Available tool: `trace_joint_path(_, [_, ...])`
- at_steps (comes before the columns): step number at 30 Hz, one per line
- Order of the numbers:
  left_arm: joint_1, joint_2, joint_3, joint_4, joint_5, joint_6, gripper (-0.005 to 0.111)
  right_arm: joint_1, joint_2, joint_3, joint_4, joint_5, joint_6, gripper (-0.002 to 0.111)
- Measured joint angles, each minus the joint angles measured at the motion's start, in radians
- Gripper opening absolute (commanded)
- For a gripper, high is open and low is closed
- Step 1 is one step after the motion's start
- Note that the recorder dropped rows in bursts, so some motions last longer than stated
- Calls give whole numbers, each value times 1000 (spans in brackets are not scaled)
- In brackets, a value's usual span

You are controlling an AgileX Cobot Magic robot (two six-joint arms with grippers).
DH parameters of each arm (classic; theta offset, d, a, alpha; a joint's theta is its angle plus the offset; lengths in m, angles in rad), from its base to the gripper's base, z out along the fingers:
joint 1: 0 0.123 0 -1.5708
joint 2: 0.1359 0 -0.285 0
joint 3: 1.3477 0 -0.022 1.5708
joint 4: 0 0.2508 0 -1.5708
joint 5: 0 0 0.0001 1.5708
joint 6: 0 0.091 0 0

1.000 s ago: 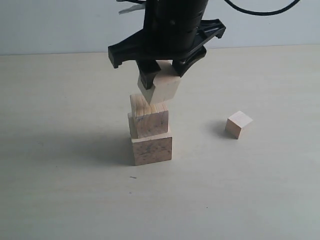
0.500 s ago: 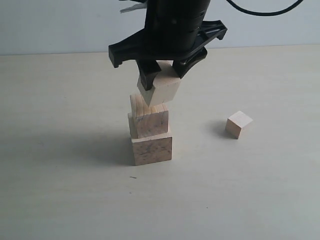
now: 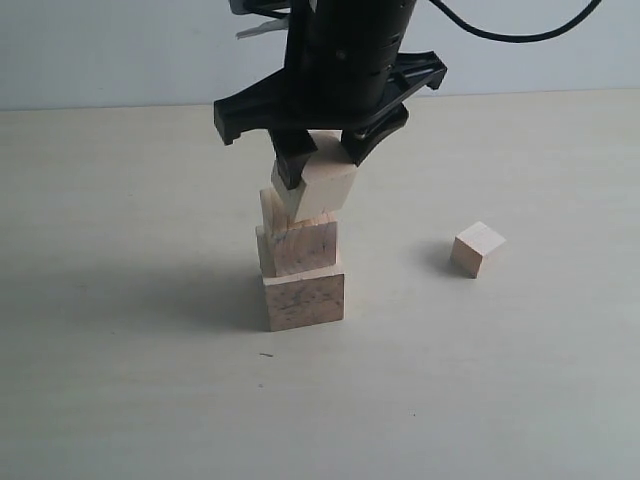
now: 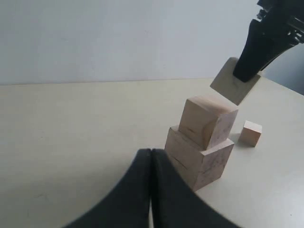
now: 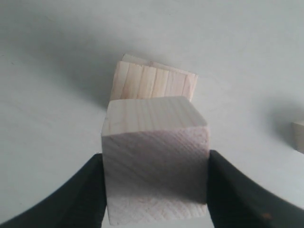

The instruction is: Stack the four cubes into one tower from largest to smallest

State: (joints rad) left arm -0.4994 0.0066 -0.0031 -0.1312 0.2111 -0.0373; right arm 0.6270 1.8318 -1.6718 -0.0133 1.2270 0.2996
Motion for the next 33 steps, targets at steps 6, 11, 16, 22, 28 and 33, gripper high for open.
trace_joint_path(6, [0,0,0,0,0,0,0,0,0,0,13,0,0,8])
trace_joint_path(11, [0,0,0,0,0,0,0,0,0,0,13,0,0,8])
trace_joint_path(16, [0,0,0,0,0,0,0,0,2,0,13,-9,0,8])
trace_joint_path(22, [0,0,0,0,0,0,0,0,36,0,13,-11,0,8])
trace_joint_path(28, [0,0,0,0,0,0,0,0,41,0,13,-15,0,8])
trace_joint_path(33, [0,0,0,0,0,0,0,0,43,-32,13,-15,0,8])
